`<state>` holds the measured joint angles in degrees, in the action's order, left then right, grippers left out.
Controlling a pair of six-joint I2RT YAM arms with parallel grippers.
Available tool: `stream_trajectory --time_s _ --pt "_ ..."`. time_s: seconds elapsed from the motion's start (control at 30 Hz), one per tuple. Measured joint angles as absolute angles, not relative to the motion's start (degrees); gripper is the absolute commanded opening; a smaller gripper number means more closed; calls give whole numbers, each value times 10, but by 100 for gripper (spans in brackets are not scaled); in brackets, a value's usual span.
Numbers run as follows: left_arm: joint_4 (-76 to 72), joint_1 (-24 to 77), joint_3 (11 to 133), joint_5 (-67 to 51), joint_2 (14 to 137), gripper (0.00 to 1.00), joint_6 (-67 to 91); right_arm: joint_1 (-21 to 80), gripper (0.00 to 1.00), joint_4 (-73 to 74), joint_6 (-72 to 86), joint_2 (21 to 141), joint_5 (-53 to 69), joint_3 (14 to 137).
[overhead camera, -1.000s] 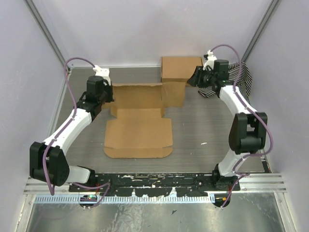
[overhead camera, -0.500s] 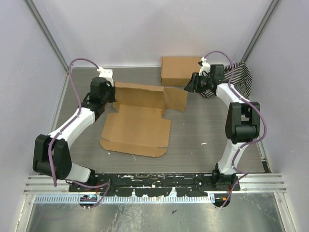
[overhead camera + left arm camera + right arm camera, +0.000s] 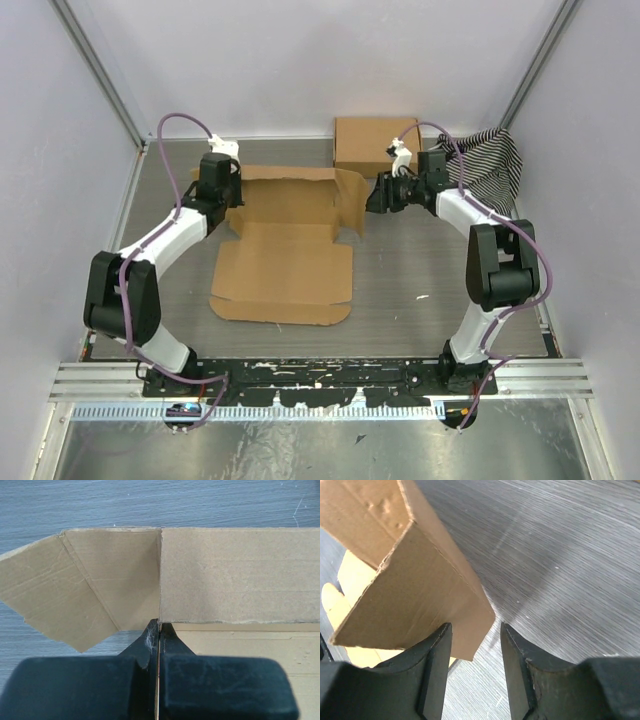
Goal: Fold the paper box
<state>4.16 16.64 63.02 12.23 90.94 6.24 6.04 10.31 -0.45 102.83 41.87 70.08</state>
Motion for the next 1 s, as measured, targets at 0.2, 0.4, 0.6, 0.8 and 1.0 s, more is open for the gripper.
stream_trajectory --time_s 0.2,0.4,0.6,0.8,1.0 --pt "41 166 635 128 916 0 67 80 62 67 -17 1028 446 695" --pt "41 166 635 129 916 0 67 91 71 44 -19 1028 468 705" --pt "39 166 634 130 915 0 63 106 71 54 -46 1039 489 748" --pt "10 166 614 132 910 0 57 112 70 73 -66 1040 507 751" --pt "-37 167 575 139 894 0 52 112 70 87 -82 1040 507 751"
